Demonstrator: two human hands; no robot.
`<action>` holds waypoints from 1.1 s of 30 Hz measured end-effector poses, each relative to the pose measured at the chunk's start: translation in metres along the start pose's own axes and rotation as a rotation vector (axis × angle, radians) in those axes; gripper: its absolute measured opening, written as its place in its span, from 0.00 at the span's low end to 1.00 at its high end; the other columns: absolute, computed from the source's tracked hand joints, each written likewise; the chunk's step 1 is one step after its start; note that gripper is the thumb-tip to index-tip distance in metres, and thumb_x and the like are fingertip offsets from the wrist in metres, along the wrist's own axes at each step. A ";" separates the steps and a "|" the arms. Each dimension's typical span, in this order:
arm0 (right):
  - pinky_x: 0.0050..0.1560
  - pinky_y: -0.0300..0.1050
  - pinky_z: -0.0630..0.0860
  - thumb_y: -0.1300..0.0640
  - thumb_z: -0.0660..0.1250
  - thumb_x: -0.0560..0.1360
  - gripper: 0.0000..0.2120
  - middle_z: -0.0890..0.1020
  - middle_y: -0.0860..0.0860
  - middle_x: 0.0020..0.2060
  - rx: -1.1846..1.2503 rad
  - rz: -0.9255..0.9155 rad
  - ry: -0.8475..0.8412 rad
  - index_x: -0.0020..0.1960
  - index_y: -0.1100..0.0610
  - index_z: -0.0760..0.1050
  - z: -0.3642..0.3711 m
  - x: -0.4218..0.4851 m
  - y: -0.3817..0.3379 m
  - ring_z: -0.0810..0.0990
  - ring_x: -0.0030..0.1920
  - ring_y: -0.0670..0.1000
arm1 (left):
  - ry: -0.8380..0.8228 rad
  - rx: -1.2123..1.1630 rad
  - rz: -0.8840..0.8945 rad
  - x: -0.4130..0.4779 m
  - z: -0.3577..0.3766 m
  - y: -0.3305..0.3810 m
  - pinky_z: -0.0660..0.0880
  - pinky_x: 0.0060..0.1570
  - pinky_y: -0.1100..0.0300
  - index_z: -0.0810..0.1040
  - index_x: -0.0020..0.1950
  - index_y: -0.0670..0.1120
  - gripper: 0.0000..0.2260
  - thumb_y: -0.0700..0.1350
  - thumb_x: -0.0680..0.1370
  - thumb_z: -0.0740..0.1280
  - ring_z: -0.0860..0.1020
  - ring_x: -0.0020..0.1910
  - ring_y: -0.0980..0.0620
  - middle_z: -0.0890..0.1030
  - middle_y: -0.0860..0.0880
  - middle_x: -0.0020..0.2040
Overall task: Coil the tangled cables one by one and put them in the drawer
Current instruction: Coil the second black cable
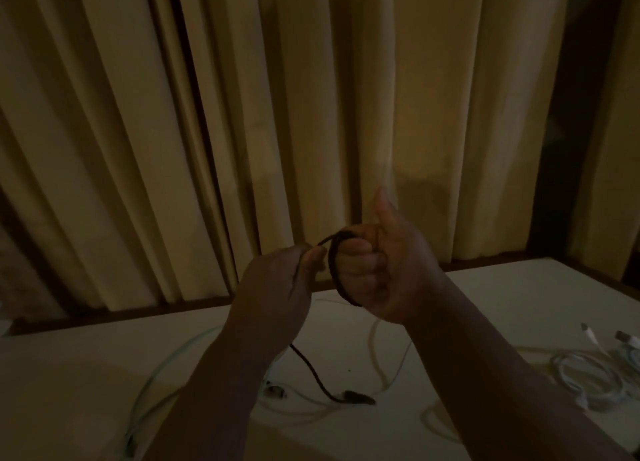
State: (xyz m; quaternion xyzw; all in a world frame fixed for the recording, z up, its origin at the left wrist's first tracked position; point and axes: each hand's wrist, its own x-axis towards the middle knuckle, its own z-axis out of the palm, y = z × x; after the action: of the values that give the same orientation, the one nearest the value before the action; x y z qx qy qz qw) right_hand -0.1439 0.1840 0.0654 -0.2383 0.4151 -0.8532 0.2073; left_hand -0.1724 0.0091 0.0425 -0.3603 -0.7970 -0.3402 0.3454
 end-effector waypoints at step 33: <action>0.43 0.48 0.75 0.28 0.43 0.78 0.34 0.78 0.49 0.37 -1.326 -0.039 0.621 0.47 0.53 0.76 -0.020 0.007 0.024 0.77 0.37 0.48 | -0.352 0.260 -0.228 0.008 -0.024 0.014 0.72 0.33 0.57 0.78 0.36 0.51 0.14 0.57 0.78 0.68 0.75 0.32 0.58 0.76 0.53 0.31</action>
State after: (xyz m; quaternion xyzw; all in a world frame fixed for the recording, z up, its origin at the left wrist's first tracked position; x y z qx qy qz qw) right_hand -0.1571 0.1789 0.0369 -0.0684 0.8795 -0.4545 -0.1230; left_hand -0.1582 -0.0001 0.0654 -0.2741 -0.9175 -0.2037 0.2037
